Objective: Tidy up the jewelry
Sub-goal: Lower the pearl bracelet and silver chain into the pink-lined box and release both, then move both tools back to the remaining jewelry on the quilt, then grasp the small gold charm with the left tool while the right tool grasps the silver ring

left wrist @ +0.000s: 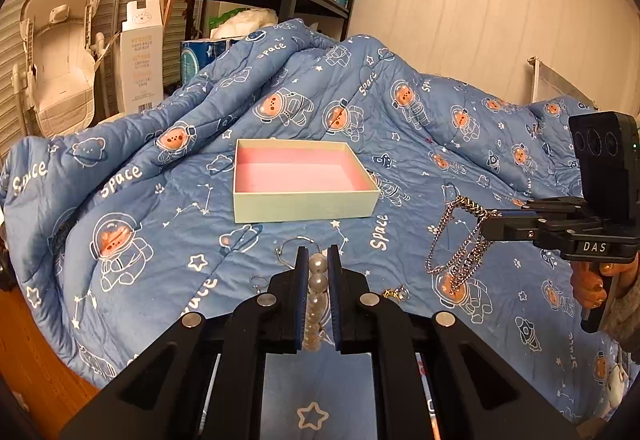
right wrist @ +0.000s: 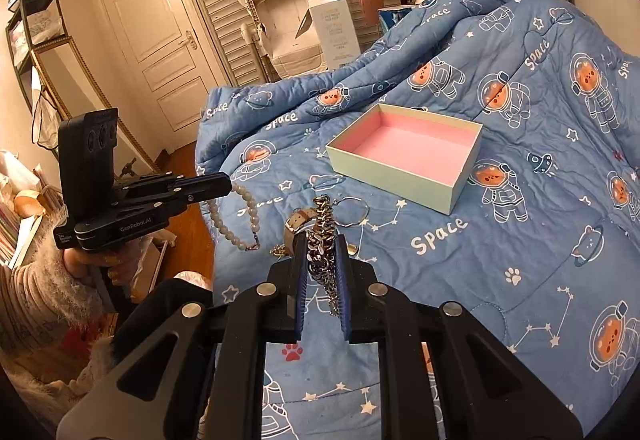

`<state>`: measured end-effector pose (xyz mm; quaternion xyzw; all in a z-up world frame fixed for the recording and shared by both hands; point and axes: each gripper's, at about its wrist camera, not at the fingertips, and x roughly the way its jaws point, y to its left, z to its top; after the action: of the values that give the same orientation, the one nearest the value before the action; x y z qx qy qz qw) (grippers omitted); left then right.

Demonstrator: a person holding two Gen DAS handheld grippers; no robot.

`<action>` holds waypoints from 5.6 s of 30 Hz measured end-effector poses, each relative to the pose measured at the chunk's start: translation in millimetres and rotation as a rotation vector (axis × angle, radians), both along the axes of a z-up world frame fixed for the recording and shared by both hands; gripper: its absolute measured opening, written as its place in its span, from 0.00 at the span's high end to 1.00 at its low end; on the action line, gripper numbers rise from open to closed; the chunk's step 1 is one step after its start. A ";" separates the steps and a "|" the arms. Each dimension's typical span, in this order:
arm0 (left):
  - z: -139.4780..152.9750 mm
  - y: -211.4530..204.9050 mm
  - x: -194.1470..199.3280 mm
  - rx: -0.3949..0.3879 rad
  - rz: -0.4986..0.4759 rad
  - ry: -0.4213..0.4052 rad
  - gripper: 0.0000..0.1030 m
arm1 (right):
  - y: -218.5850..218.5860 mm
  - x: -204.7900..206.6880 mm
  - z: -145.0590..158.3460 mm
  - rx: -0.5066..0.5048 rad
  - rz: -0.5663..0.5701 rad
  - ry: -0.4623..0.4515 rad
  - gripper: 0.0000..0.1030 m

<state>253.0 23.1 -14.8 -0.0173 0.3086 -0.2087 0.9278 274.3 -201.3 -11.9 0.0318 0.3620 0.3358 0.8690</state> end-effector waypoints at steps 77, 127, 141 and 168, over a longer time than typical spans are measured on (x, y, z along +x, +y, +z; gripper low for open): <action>-35.0 20.8 106.8 -0.017 0.195 0.048 0.06 | 25.3 99.3 -75.5 -0.280 -0.209 -0.121 0.10; -120.1 -20.4 14.6 0.178 0.143 0.083 0.45 | 31.0 24.2 -139.0 -0.293 -0.069 0.005 0.80; -122.2 -25.8 15.6 0.169 0.058 0.058 0.78 | 25.8 20.9 -137.6 -0.260 -0.078 0.025 0.82; -93.2 -20.4 -11.4 0.039 0.072 0.089 0.84 | 17.3 -1.0 -114.5 -0.199 -0.125 0.011 0.82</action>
<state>241.6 2.7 -108.0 -0.0196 0.3529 -0.1680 0.9203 273.2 -184.0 -126.4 -0.0304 0.3959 0.2433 0.8850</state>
